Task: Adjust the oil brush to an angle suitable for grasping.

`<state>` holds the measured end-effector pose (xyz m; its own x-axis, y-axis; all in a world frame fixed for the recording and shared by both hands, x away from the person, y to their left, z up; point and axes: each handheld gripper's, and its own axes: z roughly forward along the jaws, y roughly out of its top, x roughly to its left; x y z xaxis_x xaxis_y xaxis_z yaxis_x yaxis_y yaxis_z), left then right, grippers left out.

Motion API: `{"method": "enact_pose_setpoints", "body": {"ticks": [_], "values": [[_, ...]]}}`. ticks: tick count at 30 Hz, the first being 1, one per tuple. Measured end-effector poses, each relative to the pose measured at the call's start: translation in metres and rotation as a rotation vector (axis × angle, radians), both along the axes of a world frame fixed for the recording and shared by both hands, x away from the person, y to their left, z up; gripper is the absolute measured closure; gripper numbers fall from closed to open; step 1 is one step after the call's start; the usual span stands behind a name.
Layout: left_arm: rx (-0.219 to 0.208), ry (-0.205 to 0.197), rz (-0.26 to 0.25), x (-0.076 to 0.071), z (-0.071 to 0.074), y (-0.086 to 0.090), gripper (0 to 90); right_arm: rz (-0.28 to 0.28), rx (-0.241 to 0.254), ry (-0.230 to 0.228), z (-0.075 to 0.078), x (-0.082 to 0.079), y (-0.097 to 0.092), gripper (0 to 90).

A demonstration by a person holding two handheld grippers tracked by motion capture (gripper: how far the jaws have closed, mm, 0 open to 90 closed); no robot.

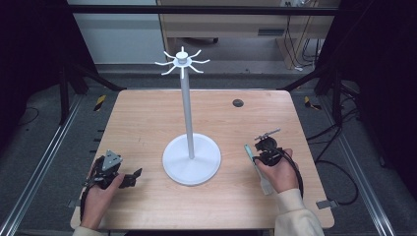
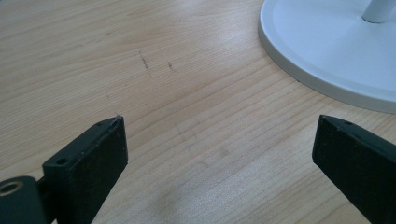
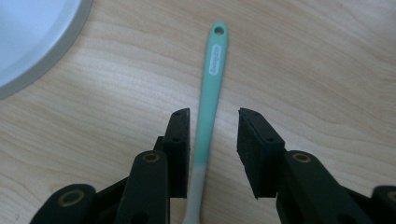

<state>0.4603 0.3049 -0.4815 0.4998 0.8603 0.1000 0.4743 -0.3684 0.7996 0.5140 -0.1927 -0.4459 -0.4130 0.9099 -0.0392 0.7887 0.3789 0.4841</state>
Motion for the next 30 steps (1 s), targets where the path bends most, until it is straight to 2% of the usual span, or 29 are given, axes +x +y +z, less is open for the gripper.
{"method": "enact_pose_setpoints", "body": {"ticks": [5,14,15,30], "values": [[0.005,0.0,-0.002,0.0,0.0,0.0,2.8,0.002,-0.024,0.053,-0.007,-0.001,0.003,65.5],[0.005,0.005,-0.006,0.0,-0.001,-0.001,2.8,0.017,-0.047,0.102,-0.015,0.0,0.002,70.1],[0.008,0.004,-0.007,0.0,0.0,-0.001,2.8,0.009,-0.044,0.122,-0.017,0.0,0.003,71.3],[0.005,0.006,-0.01,0.0,-0.001,-0.002,2.8,0.019,-0.046,0.159,-0.022,0.003,0.003,78.3]]}}
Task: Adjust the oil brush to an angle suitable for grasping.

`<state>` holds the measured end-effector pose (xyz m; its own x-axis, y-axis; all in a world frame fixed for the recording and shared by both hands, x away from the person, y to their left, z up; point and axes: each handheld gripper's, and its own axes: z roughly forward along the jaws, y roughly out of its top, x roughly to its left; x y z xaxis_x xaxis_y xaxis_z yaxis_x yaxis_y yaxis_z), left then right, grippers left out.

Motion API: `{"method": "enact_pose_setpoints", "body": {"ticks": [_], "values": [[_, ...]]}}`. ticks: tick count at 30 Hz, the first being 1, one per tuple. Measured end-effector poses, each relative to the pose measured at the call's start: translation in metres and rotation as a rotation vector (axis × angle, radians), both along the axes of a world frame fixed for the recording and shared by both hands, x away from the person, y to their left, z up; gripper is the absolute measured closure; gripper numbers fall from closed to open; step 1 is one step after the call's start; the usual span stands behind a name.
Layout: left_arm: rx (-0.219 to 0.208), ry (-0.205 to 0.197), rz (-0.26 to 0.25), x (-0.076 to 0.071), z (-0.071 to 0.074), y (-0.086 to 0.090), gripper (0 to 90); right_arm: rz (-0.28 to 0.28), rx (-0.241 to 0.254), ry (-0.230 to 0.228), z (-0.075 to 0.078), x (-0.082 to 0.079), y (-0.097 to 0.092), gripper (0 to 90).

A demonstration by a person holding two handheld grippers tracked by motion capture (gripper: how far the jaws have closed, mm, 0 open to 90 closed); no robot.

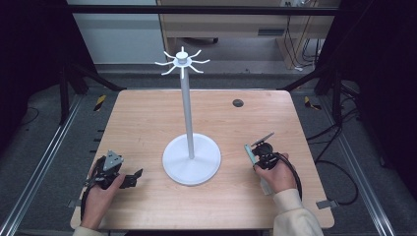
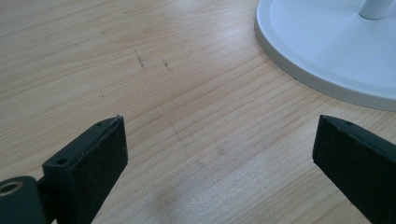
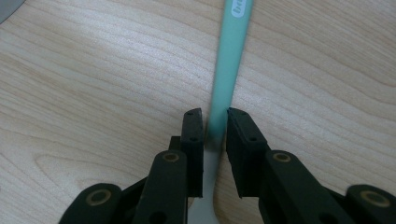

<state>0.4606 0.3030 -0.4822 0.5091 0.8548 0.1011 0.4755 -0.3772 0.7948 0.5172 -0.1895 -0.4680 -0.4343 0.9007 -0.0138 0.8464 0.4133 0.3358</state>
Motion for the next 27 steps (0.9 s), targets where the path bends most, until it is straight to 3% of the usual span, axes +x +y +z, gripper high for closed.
{"method": "enact_pose_setpoints", "body": {"ticks": [17,27], "values": [[0.002,0.005,-0.008,0.0,0.0,-0.002,2.8,-0.021,-0.007,0.01,0.0,0.001,0.002,81.7],[0.0,-0.001,0.0,0.0,0.001,0.0,2.8,-0.006,0.033,-0.044,0.012,-0.001,0.0,82.9]]}}
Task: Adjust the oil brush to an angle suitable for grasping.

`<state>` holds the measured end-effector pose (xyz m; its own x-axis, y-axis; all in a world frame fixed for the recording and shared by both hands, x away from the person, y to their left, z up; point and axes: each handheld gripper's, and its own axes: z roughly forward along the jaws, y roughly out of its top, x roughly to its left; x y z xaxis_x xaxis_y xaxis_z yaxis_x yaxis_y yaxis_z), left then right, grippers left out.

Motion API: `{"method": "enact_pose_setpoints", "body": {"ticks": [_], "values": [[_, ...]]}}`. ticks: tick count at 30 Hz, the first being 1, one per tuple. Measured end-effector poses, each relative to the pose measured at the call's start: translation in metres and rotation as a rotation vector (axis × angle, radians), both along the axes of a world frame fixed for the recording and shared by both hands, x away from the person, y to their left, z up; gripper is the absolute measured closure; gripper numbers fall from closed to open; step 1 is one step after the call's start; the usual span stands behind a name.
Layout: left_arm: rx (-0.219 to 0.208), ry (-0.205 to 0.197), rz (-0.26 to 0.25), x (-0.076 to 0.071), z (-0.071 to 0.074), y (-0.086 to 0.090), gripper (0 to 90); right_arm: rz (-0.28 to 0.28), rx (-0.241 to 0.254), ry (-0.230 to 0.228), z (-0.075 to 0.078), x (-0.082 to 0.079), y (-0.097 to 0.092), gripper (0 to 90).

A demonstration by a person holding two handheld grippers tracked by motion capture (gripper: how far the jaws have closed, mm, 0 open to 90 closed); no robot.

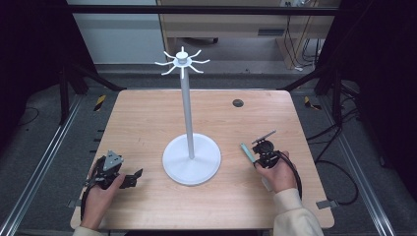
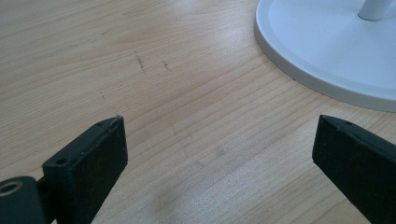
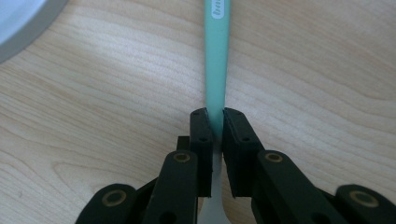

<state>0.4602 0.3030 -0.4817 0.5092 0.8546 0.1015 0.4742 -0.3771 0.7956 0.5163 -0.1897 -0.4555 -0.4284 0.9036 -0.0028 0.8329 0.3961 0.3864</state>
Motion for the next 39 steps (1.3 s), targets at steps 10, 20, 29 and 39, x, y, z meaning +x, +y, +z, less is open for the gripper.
{"method": "enact_pose_setpoints", "body": {"ticks": [10,20,29,39], "values": [[-0.004,-0.006,0.014,-0.001,0.001,0.003,2.8,0.028,0.054,-0.11,0.029,-0.002,-0.001,83.0],[-0.006,-0.009,0.02,-0.003,0.002,0.004,2.8,0.039,0.116,-0.248,0.073,0.002,-0.006,83.1],[-0.002,-0.011,0.015,-0.004,0.002,0.003,2.8,0.047,0.176,-0.349,0.112,0.006,-0.001,83.2],[-0.011,-0.011,0.021,-0.004,0.002,0.004,2.8,0.098,0.277,-0.47,0.147,0.005,0.012,83.2]]}}
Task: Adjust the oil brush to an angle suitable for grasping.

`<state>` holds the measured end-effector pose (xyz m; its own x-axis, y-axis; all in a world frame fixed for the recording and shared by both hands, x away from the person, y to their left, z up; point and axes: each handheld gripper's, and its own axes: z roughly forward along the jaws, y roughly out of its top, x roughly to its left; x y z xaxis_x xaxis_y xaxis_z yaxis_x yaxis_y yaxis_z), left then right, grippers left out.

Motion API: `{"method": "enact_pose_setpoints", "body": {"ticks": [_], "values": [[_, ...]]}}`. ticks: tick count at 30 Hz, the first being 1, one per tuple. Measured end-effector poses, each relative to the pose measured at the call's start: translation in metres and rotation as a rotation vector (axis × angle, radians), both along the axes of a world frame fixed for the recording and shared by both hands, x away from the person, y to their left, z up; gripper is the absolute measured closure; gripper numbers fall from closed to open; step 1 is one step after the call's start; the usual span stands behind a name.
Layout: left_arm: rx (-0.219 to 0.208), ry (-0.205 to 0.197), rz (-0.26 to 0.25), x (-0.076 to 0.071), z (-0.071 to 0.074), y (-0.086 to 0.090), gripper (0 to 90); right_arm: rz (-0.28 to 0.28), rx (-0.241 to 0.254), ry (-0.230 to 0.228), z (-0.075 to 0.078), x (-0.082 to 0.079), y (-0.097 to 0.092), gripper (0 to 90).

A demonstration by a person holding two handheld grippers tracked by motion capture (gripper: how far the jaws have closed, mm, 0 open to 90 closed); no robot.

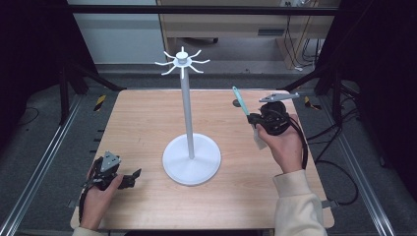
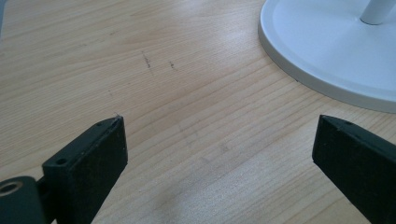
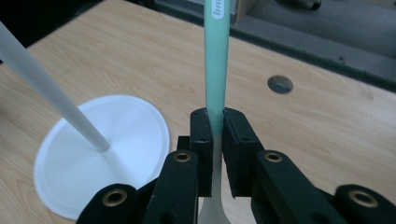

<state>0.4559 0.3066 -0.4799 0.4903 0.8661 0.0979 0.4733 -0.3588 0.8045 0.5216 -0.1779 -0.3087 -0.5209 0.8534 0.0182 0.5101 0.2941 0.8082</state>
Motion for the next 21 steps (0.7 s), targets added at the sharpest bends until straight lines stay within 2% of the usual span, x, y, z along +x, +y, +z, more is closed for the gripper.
{"method": "enact_pose_setpoints", "body": {"ticks": [1,6,11,15,21], "values": [[0.001,0.001,0.0,0.0,0.0,0.0,2.8,0.004,0.017,-0.016,0.004,0.0,0.002,83.2],[0.0,0.001,0.002,0.0,0.0,0.0,2.8,0.009,0.042,-0.04,0.009,-0.001,0.004,83.2],[0.0,0.0,-0.001,0.0,0.001,0.0,2.9,0.031,0.104,-0.094,0.016,-0.008,0.004,83.2],[0.005,0.003,-0.009,0.0,0.0,-0.003,2.8,0.045,0.114,-0.119,0.02,-0.013,0.006,83.2],[-0.001,-0.002,-0.009,-0.001,0.001,-0.003,2.9,0.061,0.13,-0.181,0.029,-0.026,0.01,83.2]]}}
